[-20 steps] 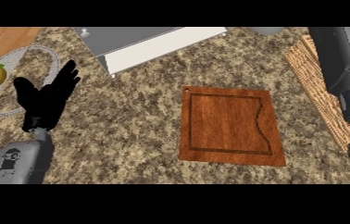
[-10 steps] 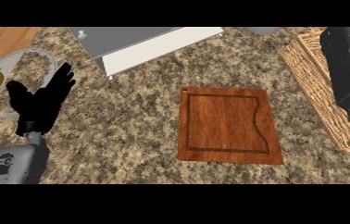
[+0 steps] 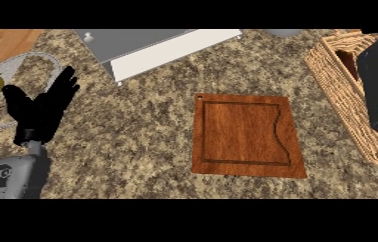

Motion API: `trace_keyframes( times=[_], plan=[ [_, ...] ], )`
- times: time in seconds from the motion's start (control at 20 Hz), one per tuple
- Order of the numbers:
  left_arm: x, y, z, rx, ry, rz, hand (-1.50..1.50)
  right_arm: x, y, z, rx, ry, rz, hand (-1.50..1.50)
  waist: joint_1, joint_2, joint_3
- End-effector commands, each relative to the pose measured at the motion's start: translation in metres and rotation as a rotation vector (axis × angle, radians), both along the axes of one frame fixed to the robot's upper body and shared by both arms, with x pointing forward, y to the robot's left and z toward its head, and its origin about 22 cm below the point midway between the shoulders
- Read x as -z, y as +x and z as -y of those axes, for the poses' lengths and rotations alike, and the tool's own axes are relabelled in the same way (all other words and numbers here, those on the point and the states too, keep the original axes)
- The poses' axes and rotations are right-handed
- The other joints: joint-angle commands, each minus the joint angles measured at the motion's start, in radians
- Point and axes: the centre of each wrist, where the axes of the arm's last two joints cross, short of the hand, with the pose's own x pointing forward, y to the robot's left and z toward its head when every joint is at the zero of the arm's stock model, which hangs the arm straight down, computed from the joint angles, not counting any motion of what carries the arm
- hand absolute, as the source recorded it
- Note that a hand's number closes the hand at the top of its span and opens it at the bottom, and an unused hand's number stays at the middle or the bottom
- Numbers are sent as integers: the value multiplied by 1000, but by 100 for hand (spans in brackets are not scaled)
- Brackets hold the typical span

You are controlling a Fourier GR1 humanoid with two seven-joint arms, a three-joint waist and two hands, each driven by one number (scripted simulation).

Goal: Pick the sweet potato from the cutting board and place it in the basket

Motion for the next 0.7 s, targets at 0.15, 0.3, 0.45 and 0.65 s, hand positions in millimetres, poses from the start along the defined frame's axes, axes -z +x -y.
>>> trace_keyframes(
  times=[0.15,0.3,0.45,0.65],
  plan=[
    [15,1,10,-18,3,-15,0,18,-5,7,-8,28,148,-150,-5,0,0],
    [5,-5,-2,-6,7,-8,0,-15,-4,2,53,14,266,-150,-9,-8,-1],
    [7,-4,-5,-33,3,-11,0,-24,-15,16,115,20,452,-150,-28,-12,-1],
    [7,-10,-10,-49,-7,-19,0,-26,-30,14,145,31,576,-150,-59,-29,-3]
  ],
)
